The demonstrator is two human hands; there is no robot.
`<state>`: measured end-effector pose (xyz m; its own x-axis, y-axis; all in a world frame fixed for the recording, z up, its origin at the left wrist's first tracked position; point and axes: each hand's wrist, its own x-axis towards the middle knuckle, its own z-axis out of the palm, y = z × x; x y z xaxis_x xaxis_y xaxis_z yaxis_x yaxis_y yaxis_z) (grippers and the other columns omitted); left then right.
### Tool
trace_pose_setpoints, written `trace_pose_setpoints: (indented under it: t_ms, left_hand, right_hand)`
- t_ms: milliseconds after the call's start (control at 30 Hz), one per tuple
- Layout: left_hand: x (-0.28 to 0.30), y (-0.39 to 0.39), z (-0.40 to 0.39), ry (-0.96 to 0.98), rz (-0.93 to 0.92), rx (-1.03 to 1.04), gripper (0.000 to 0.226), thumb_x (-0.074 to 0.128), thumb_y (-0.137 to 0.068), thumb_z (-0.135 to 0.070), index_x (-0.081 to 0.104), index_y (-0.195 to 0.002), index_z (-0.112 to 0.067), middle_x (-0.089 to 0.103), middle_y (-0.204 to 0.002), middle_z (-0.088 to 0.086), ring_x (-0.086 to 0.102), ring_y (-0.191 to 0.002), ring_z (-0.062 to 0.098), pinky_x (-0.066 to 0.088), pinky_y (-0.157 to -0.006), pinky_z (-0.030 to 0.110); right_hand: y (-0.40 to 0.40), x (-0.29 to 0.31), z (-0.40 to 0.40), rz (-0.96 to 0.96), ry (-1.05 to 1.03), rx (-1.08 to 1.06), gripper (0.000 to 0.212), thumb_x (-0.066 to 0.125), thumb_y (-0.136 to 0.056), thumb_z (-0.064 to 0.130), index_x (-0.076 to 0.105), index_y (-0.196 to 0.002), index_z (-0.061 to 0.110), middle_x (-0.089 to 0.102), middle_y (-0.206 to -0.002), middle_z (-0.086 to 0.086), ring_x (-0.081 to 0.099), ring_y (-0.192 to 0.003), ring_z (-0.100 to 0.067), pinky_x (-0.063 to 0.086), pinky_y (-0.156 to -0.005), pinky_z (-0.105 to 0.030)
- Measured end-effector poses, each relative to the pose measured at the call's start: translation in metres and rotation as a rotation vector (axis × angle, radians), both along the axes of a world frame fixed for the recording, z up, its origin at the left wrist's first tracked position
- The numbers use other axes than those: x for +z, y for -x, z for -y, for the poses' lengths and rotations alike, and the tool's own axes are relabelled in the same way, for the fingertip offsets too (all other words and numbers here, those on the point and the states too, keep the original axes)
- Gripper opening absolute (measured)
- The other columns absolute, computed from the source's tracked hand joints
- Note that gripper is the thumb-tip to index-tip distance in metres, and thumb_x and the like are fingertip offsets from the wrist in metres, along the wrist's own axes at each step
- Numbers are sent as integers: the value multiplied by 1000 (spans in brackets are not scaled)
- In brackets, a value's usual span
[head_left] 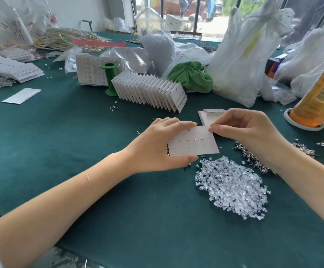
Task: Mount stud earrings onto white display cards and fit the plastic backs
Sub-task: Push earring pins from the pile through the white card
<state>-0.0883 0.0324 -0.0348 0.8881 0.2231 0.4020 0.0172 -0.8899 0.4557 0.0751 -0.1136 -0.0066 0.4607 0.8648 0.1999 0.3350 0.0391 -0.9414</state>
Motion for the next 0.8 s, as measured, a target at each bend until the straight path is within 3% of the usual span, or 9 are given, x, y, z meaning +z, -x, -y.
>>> trace_pose_setpoints:
  t_ms: [133,300,433,533,600,700,800]
  left_hand:
    - [-1,0,-1,83,-32,9,70,66,-71,-57,49,-132,-28,51,-110,-18,43,-102,4,31,-98,18]
    - [-1,0,0,81,-23,2,71,60,-69,-61,50,-132,-28,54,-112,-14,44,-101,7,33,-96,19]
    - [-1,-1,0,77,-9,10,68,67,-72,-54,51,-131,-25,53,-109,-15,43,-98,4,33,-95,19]
    - [0,-1,0,80,14,14,66,69,-72,-50,53,-130,-23,51,-105,-18,42,-95,1,33,-94,18]
    - [0,-1,0,92,5,19,66,69,-72,-51,53,-130,-25,49,-104,-23,42,-94,-2,32,-94,16]
    - [0,-1,-2,100,-1,25,66,68,-72,-53,51,-131,-27,46,-103,-30,40,-98,-12,30,-94,13]
    - [0,-1,-3,107,-4,33,67,67,-72,-54,51,-131,-28,47,-105,-29,41,-98,-9,32,-96,17]
  right_hand:
    - [-1,-1,0,11,9,10,10,76,-62,29,74,-70,22,74,-75,2,64,-71,-7,51,-68,-11]
    - [-1,-3,-1,45,25,14,4,77,-67,24,73,-69,26,73,-75,2,61,-73,-14,50,-68,-15]
    - [1,-5,0,114,38,9,12,78,-74,14,73,-72,24,65,-83,-22,50,-70,-23,41,-68,-36]
    - [0,-6,-1,161,27,-11,14,76,-77,12,73,-73,25,61,-83,-25,43,-68,-23,35,-66,-35]
    - [0,-7,-1,174,17,-24,15,76,-78,13,72,-74,27,63,-76,-19,44,-66,-20,38,-63,-31]
    - [-4,-5,1,175,-2,-58,16,74,-81,16,72,-75,30,68,-73,12,51,-65,-9,42,-59,-13]
    - [-13,3,5,168,59,-90,6,72,-81,25,73,-79,30,70,-77,15,55,-67,-2,43,-61,-8]
